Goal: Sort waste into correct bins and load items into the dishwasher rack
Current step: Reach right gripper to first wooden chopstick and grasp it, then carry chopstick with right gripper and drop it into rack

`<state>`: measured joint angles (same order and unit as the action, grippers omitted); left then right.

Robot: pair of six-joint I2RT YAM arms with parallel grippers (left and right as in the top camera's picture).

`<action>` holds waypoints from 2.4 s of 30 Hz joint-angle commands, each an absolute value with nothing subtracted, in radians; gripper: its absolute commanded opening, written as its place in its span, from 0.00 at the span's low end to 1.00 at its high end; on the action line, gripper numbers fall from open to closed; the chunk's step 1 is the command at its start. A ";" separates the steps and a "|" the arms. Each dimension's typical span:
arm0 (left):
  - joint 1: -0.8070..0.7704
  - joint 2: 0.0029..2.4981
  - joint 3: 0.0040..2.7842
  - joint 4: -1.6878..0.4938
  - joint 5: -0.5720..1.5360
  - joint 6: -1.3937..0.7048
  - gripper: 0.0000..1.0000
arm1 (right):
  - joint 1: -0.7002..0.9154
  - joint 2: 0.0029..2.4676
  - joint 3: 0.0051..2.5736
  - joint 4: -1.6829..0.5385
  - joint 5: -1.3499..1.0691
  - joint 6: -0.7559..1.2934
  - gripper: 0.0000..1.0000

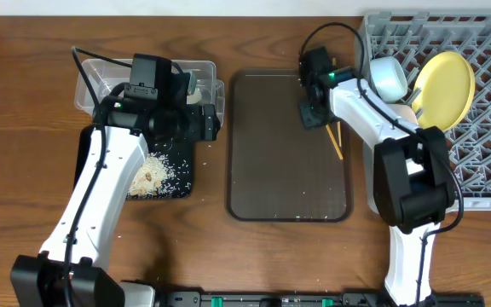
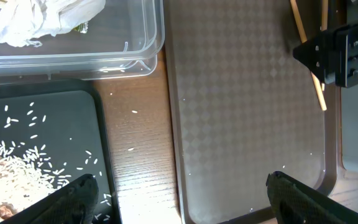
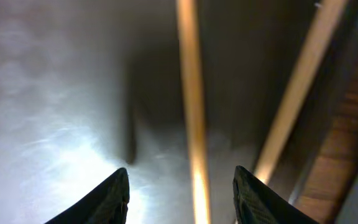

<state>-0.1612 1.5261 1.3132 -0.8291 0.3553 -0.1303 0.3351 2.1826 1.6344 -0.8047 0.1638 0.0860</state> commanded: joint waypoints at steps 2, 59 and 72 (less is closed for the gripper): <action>-0.165 1.532 1.324 -0.830 0.346 -0.128 0.89 | 0.319 2.205 1.623 -0.813 0.184 0.073 0.51; -0.165 1.532 1.324 -0.830 0.346 -0.128 0.90 | -0.162 1.728 1.514 -1.115 0.318 -0.186 0.02; -0.165 1.532 1.324 -0.830 0.346 -0.128 0.89 | -0.144 1.771 1.634 -1.063 -0.178 -0.091 0.54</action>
